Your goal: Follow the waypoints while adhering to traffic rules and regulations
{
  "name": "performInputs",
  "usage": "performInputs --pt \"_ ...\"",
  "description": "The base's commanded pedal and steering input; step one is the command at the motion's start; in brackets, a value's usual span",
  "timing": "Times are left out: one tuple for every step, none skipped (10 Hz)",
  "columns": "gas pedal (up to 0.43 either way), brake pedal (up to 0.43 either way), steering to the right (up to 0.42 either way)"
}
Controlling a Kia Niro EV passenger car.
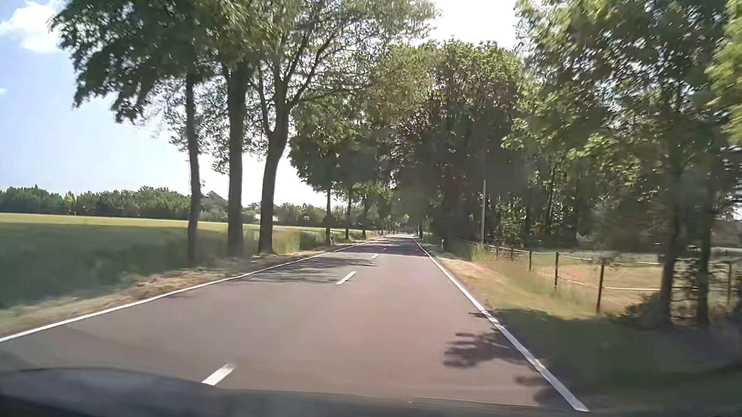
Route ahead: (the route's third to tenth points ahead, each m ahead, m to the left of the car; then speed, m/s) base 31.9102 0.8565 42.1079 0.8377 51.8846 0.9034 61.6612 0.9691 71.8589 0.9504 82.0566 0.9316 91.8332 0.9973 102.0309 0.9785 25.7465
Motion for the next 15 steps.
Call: performInputs --pt "0.248 0.006 0.003" --pt "0.248 0.006 0.003" --pt "0.248 0.006 0.002" --pt "0.248 0.006 0.003" --pt "0.248 0.006 0.002" --pt "0.248 0.006 0.003" --pt "0.248 0.006 0.003" --pt "0.248 0.006 0.002" --pt "0.248 0.006 0.002" --pt "0.248 0.006 0.002" --pt "0.248 0.006 0.001" --pt "0.248 0.006 0.001" --pt "0.268 0.006 0.000" --pt "0.268 0.006 0.001" --pt "0.268 0.006 0.001"
